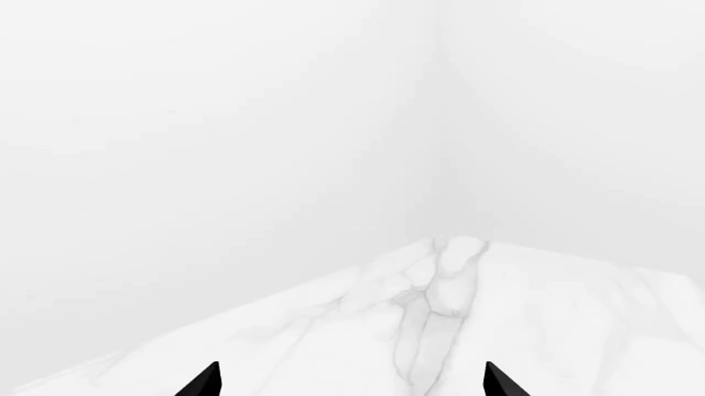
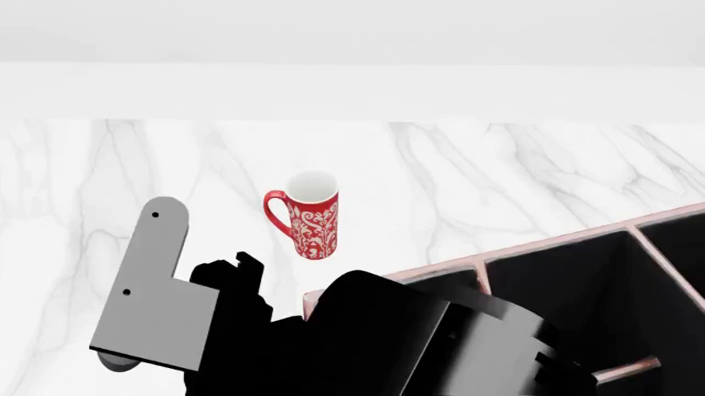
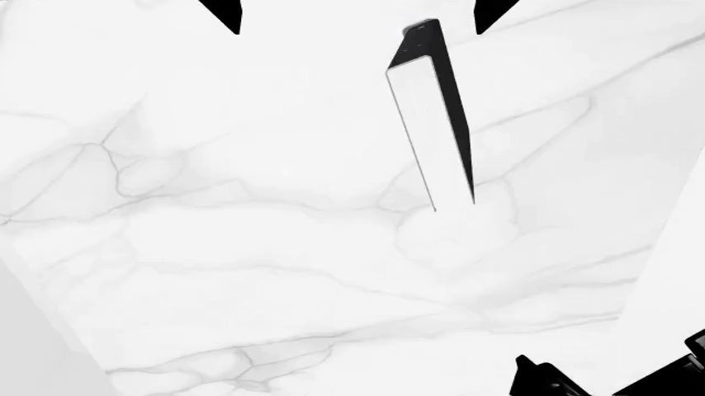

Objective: Pick up the book and place it in the right compartment of the caddy.

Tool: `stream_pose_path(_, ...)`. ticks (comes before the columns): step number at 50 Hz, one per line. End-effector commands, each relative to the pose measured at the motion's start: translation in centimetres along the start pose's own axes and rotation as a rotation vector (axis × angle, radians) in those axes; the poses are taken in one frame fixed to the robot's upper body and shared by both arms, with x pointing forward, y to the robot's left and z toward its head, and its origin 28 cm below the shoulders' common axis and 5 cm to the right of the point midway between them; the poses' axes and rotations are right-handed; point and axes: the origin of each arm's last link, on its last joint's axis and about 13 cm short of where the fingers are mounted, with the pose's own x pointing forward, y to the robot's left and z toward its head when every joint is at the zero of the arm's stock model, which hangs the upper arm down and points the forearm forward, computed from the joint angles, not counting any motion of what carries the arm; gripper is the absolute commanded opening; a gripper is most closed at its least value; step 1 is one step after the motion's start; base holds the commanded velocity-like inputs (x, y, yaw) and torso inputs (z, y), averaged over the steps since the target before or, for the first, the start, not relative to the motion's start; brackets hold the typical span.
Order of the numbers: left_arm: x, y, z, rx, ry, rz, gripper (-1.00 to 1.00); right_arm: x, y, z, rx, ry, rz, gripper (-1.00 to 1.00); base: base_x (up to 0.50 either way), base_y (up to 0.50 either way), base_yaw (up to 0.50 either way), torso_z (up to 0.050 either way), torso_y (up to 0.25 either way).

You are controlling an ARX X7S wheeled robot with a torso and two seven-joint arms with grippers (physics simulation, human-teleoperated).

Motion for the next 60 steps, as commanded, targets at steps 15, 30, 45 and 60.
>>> stream_pose_path(15,0.0,-0.1,-0.1,0.004,0.001,-0.008,1.00,5.5,-0.6,-2.3,0.015,-0.027,0.095,1.00,0.00,0.00,0.00,0.000,0.000)
stream_pose_path(30,-0.1,-0.1,-0.1,0.003,-0.004,-0.011,1.00,8.6,-1.0,-4.3,0.062,-0.036,0.145,1.00,0.00,0.00,0.00,0.000,0.000)
stream_pose_path(45,-0.2,-0.4,0.0,0.001,-0.010,-0.026,1.00,11.8,0.3,-6.2,0.075,-0.001,0.236,1.00,0.00,0.00,0.00,0.000,0.000)
stream_pose_path(60,-0.3,-0.3,0.1,0.002,-0.016,-0.027,1.00,12.8,0.0,-7.3,0.091,-0.004,0.255,-1.00,0.00,0.00,0.00,0.000,0.000)
